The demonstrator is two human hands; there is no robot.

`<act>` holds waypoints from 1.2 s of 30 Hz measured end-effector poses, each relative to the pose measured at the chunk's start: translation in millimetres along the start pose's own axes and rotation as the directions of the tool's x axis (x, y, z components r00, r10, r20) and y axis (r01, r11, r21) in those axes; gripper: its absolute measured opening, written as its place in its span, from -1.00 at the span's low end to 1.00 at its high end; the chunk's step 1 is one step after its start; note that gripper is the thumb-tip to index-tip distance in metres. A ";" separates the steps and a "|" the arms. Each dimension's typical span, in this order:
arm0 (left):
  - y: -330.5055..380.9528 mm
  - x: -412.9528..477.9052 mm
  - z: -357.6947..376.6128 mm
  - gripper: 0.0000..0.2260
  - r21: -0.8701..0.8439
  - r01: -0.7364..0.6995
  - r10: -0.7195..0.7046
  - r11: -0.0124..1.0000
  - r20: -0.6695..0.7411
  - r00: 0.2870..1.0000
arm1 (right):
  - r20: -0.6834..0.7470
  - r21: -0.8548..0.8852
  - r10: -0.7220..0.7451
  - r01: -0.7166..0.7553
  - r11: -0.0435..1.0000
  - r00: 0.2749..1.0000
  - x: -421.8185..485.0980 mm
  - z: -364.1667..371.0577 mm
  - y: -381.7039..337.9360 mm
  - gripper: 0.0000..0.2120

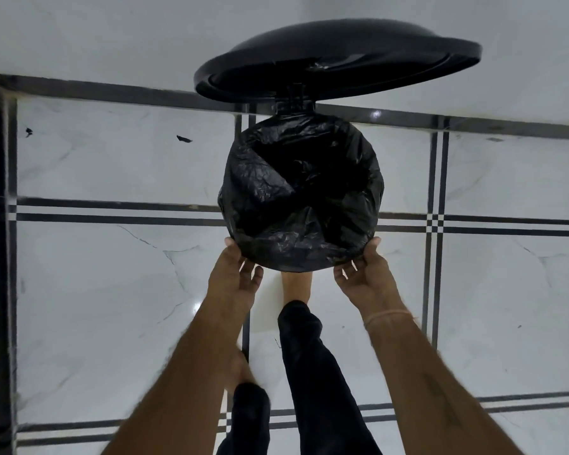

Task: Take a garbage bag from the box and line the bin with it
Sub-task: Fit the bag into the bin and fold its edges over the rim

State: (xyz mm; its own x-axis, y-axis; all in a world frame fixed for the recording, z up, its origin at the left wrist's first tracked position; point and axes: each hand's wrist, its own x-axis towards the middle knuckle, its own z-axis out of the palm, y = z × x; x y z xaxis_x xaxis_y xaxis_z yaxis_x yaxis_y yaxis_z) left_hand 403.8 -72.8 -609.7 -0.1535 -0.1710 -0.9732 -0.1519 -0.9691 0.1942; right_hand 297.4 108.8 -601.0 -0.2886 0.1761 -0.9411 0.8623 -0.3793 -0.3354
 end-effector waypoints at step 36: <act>32.9 0.0 5.8 -0.63 0.161 -0.173 0.158 0.972 0.105 0.982 | 0.609 -0.792 -0.087 0.599 -0.116 0.788 16.2 133.3 31.0 -0.72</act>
State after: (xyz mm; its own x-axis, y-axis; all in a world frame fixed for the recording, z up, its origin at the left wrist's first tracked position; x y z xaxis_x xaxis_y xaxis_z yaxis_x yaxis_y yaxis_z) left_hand 393.2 -103.7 -602.6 -0.2771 -0.3020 -0.9121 -0.2778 -0.8836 0.3770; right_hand 264.0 -21.1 -632.3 -0.5557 -0.3818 -0.7386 0.0564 0.8690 -0.4916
